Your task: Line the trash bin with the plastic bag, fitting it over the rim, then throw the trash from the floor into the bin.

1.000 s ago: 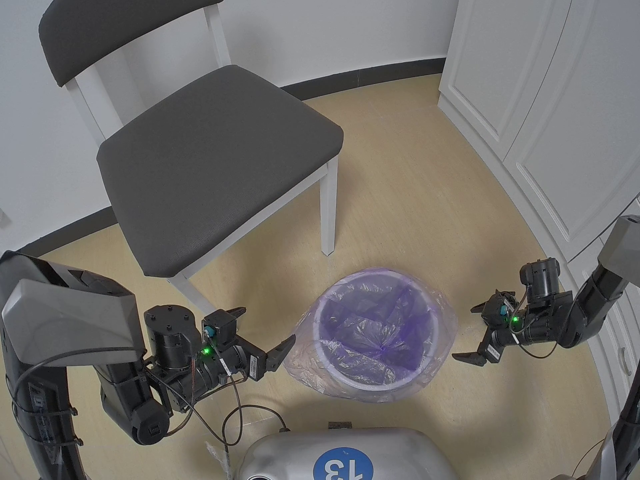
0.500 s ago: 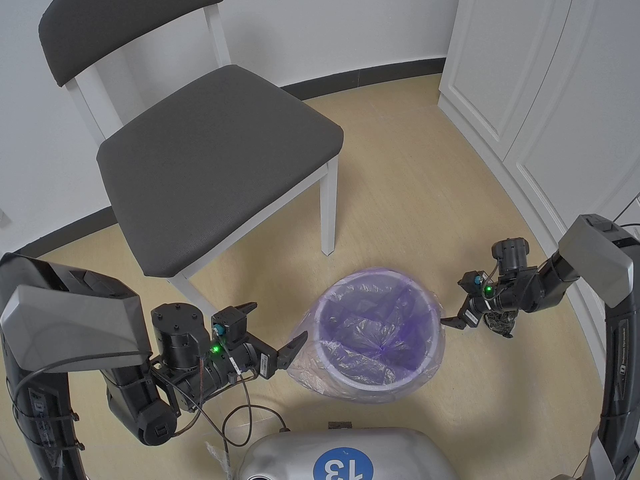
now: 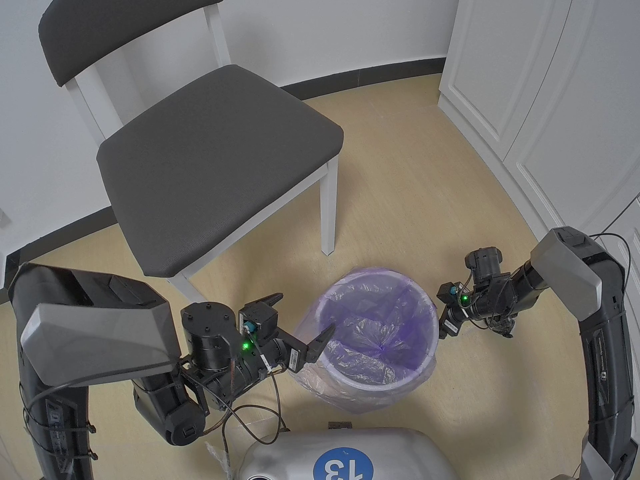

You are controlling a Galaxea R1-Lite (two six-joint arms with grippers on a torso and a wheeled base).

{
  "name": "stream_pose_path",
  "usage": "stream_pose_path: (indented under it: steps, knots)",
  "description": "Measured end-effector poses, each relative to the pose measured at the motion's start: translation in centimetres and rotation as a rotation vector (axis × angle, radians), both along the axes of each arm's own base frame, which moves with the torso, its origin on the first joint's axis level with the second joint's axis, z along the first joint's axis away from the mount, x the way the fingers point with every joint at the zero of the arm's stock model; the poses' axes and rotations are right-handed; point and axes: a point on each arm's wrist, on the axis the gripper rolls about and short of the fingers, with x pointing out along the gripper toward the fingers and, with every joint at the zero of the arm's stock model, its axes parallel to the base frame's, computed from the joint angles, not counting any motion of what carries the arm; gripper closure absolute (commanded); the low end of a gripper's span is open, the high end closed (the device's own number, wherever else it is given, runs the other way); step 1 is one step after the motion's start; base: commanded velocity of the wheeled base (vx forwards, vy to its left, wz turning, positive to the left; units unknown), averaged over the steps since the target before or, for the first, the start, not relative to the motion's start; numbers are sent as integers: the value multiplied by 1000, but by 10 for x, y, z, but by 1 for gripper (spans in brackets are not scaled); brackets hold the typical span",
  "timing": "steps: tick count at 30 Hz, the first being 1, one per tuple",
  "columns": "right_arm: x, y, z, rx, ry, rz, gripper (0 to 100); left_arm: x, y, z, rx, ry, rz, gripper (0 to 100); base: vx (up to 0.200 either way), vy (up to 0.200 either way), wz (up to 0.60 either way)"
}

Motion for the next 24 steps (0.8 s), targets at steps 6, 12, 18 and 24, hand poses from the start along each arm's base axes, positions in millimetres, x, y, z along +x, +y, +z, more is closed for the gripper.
stream_pose_path:
  steps: [6, 12, 18, 24]
  knots:
    - [-29, -18, 15, 32, -44, -4, 0, 7, -7, -1, 24, 11, 13, 0, 0, 0, 0]
    - [-67, -37, 43, 141, -191, 13, 0, 14, -14, 7, 54, 40, 41, 0, 0, 0, 0]
    - [-93, -47, 86, 283, -368, -98, 0, 12, -22, 22, 74, 51, 54, 0, 0, 0, 0]
    - [-113, -50, 123, 333, -612, -244, 0, 0, -24, 33, 154, 115, 71, 0, 0, 0, 0]
